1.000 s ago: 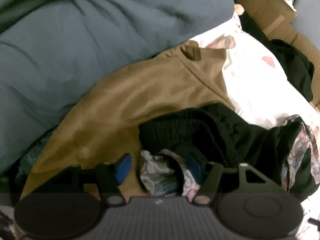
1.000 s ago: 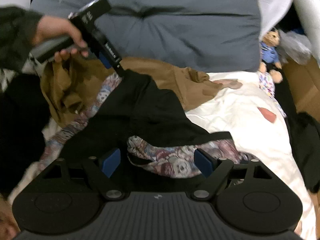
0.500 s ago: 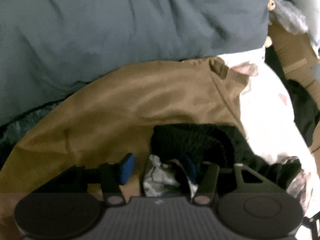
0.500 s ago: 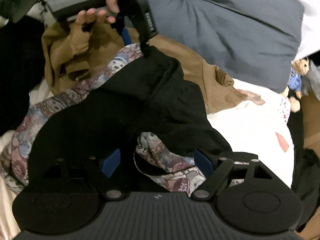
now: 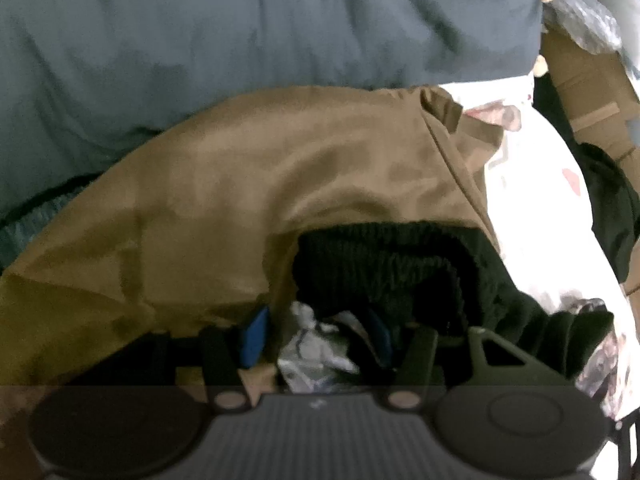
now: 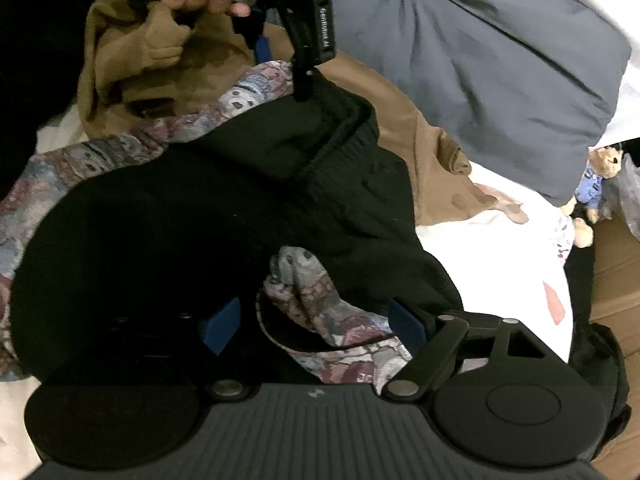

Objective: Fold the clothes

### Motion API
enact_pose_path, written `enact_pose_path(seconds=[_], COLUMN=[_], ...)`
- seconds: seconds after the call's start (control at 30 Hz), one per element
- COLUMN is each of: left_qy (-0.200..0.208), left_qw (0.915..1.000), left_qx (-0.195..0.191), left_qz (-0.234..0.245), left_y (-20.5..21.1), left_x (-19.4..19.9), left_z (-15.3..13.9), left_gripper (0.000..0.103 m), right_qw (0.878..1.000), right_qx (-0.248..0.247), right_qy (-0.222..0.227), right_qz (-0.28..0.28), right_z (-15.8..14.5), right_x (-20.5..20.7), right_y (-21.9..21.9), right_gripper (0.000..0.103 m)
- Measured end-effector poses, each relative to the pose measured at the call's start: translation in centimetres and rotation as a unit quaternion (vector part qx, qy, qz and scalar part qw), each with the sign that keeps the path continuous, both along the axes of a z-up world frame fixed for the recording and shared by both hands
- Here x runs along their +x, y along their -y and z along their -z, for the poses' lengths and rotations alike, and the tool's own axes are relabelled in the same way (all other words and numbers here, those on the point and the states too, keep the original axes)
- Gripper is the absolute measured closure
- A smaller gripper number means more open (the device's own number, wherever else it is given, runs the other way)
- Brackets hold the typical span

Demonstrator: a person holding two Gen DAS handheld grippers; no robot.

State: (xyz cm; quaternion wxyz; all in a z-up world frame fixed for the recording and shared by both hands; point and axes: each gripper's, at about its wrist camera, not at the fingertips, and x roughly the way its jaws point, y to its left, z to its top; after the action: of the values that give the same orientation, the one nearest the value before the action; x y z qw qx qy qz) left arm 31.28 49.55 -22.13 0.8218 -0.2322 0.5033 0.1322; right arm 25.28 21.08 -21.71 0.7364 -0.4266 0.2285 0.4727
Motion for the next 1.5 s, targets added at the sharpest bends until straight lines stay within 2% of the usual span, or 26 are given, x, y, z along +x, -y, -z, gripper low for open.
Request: enact_pose_path(seconds=[0.1, 0.17, 0.2, 0.27, 0.3, 0.33, 0.4, 0.57, 0.63, 0.8, 1.0, 1.2, 1.37, 1.5], left_qy=[-0.005, -0.003, -0.002, 0.004, 0.007, 0.01, 0.018, 0.032, 0.037, 0.052, 0.066, 0.111, 0.167, 0.193], left_qw=[1.0, 1.0, 1.0, 1.0, 1.0, 0.9999, 0.9998, 0.9994, 0.9992, 0.9985, 0.9957, 0.9899, 0.9799, 0.9723], left_qx=[-0.004, -0.004, -0.005, -0.005, -0.005, -0.006, -0.01, -0.011, -0.013, -0.01, 0.007, 0.006, 0.008, 0.012], left_qz=[0.006, 0.007, 0.006, 0.005, 0.005, 0.005, 0.006, 0.009, 0.01, 0.016, 0.065, 0.087, 0.109, 0.131], left_y=[0.3, 0.3, 0.2, 0.0, -0.2, -0.3, -0.6, -0.7, -0.3, 0.8, 4.4, 7.6, 11.0, 13.7], left_x=[-0.1, -0.1, -0.1, -0.3, -0.4, -0.5, -0.6, -0.6, -0.8, -1.3, -2.0, -3.6, -5.3, -6.5], left_z=[0.6, 0.8, 0.9, 0.9, 0.9, 0.8, 0.3, -1.2, -1.9, -4.9, -10.6, -17.1, -22.8, -26.4], left_gripper=[0.047, 0.053, 0.061, 0.078, 0.08, 0.083, 0.086, 0.089, 0.089, 0.092, 0.093, 0.094, 0.094, 0.094], right_qw=[1.0, 1.0, 1.0, 0.999, 0.999, 0.999, 0.998, 0.996, 0.995, 0.989, 0.981, 0.966, 0.956, 0.95], right_qx=[0.003, 0.005, 0.006, 0.008, 0.009, 0.01, 0.012, 0.021, 0.029, 0.063, 0.101, 0.148, 0.179, 0.2], right_qy=[-0.01, -0.017, -0.02, -0.027, -0.031, -0.034, -0.041, -0.057, -0.056, -0.062, -0.063, -0.061, -0.041, -0.016], right_qz=[0.01, 0.017, 0.021, 0.028, 0.032, 0.035, 0.042, 0.061, 0.075, 0.119, 0.156, 0.204, 0.227, 0.24], right_z=[-0.5, -0.8, -0.9, -1.2, -1.4, -1.6, -1.9, -2.4, -3.8, -8.3, -13.9, -19.2, -23.4, -27.0], right_x=[0.7, 1.2, 1.4, 1.9, 2.1, 2.4, 2.8, 3.3, 3.8, 5.3, 5.5, 4.2, 2.0, -0.7], right_y=[0.0, 0.0, 0.0, 0.0, 0.0, 0.0, 0.0, -0.6, 0.3, 3.6, 7.9, 12.9, 17.0, 20.1], right_gripper=[0.018, 0.018, 0.019, 0.045, 0.064, 0.074, 0.085, 0.088, 0.092, 0.093, 0.095, 0.095, 0.095, 0.095])
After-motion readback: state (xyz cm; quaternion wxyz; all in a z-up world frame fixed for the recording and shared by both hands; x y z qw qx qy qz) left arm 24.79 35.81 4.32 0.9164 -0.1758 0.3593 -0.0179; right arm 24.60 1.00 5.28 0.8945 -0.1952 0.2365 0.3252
